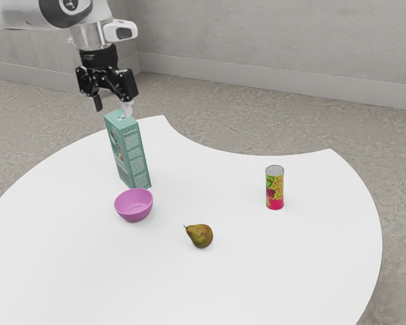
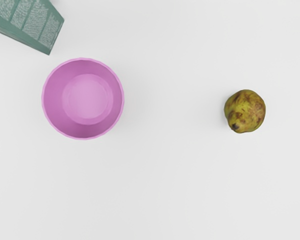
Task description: Place the pear in the bowl.
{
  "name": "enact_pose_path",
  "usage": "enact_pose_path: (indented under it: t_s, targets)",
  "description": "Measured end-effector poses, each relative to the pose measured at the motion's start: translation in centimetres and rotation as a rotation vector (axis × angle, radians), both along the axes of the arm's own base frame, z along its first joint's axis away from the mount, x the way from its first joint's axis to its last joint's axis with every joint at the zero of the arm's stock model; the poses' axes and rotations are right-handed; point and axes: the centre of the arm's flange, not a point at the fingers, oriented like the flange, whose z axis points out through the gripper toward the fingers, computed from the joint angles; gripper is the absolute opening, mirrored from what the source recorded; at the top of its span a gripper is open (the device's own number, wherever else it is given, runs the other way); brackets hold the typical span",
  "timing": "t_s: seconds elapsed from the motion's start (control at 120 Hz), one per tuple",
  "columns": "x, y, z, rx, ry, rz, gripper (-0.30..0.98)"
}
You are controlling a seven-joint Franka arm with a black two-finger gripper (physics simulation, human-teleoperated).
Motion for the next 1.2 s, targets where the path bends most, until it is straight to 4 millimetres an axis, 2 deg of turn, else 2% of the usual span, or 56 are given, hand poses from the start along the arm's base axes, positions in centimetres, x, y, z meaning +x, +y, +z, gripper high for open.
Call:
enact_pose_path:
  t_s: [0.142,0.208,0.25,0.333,0.425,0.492,0.55,0.708,0.825,0.983,1.2]
  targets:
    - [0.3,-0.4,-0.4,-0.003,-0.014,-0.015,0.67]
    - [0.9,-1.8,-1.4,0.0,-0.01,-0.042,0.67]
    - [1.7,-4.0,-2.7,0.003,-0.004,-0.08,0.67]
    - [2.9,-9.7,-5.3,0.009,-0.005,-0.166,0.67]
    - [4.2,-15.1,-9.1,0.019,-0.003,-0.236,0.67]
    - [4.9,-18.0,-12.3,0.029,0.004,-0.268,0.67]
    - [5.4,-19.8,-14.4,0.035,0.005,-0.283,0.67]
    - [5.5,-22.0,-19.8,0.05,0.038,-0.294,0.67]
    - [4.7,-22.2,-23.5,0.061,0.051,-0.288,0.67]
    - [3.9,-21.5,-27.2,0.08,0.025,-0.282,0.67]
    - [2.8,-19.8,-30.0,0.074,-0.048,-0.268,0.66]
